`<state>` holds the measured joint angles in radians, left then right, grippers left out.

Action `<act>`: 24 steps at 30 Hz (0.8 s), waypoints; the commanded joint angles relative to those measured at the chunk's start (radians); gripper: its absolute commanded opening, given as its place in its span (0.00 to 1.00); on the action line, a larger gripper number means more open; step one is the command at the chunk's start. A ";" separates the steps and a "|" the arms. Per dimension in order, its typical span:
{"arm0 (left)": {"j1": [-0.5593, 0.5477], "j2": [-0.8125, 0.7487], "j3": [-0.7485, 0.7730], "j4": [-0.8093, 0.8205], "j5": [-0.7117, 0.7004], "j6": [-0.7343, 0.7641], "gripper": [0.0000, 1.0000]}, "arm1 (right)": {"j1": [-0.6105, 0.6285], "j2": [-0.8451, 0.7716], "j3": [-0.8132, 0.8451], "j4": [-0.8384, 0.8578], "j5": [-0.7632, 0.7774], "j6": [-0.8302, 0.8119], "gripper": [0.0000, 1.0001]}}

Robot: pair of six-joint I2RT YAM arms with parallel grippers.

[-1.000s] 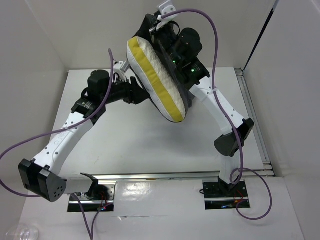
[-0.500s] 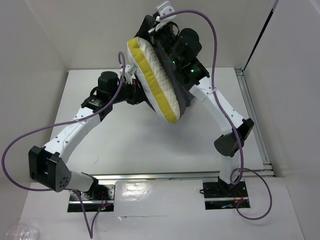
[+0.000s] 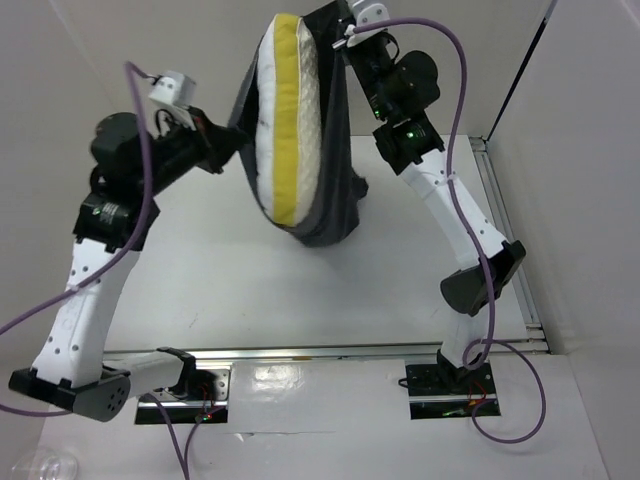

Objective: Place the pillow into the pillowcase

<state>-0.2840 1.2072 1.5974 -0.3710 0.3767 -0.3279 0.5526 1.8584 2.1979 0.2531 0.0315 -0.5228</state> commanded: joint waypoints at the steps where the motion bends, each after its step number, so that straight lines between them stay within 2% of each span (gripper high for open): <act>1: 0.042 -0.077 0.110 0.052 -0.137 0.035 0.00 | 0.010 -0.137 -0.003 0.205 0.025 -0.086 0.00; 3: 0.051 -0.077 0.203 0.063 -0.173 0.081 0.00 | -0.002 -0.151 -0.003 0.254 0.034 -0.150 0.00; 5: 0.074 -0.028 0.309 0.006 -0.237 0.119 0.00 | -0.031 -0.178 0.010 0.244 0.034 -0.177 0.00; 7: 0.094 -0.002 0.320 -0.032 -0.248 0.130 0.00 | -0.060 -0.198 0.010 0.215 0.034 -0.177 0.00; 8: 0.094 0.009 0.299 -0.061 -0.248 0.141 0.00 | -0.072 -0.209 -0.004 0.172 0.034 -0.146 0.00; 9: 0.106 0.018 0.256 -0.087 -0.227 0.141 0.00 | -0.101 -0.220 -0.015 0.028 0.034 -0.069 0.00; 10: 0.106 0.031 0.228 -0.121 -0.170 0.123 0.00 | -0.114 -0.253 -0.085 -0.016 0.025 -0.034 0.00; 13: 0.106 0.119 0.176 -0.238 -0.127 0.101 0.00 | -0.125 -0.315 -0.246 -0.003 -0.021 0.004 0.00; 15: 0.146 0.134 0.234 -0.206 -0.115 0.081 0.00 | -0.125 -0.315 -0.199 0.055 -0.024 -0.040 0.00; 16: 0.163 0.124 0.315 -0.172 -0.114 0.081 0.00 | -0.125 -0.267 -0.067 0.072 -0.015 -0.049 0.00; 19: 0.163 0.114 0.473 -0.082 -0.125 0.105 0.00 | -0.125 -0.226 0.097 0.072 -0.001 -0.023 0.00; 21: 0.163 0.114 0.486 -0.095 -0.115 0.096 0.00 | -0.125 -0.257 0.054 0.014 -0.031 0.024 0.00; 22: 0.163 0.123 0.425 -0.117 -0.098 0.086 0.00 | -0.125 -0.277 0.004 -0.074 -0.053 0.079 0.00; 23: 0.152 0.133 0.379 -0.176 -0.061 0.075 0.00 | -0.125 -0.319 -0.130 -0.102 -0.062 0.113 0.00; 24: 0.137 0.146 0.339 -0.213 -0.038 0.075 0.00 | -0.111 -0.336 -0.192 -0.124 -0.071 0.154 0.00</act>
<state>-0.1356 1.3750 1.9713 -0.5476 0.2871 -0.2398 0.4423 1.6314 2.1090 0.1345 -0.0261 -0.4820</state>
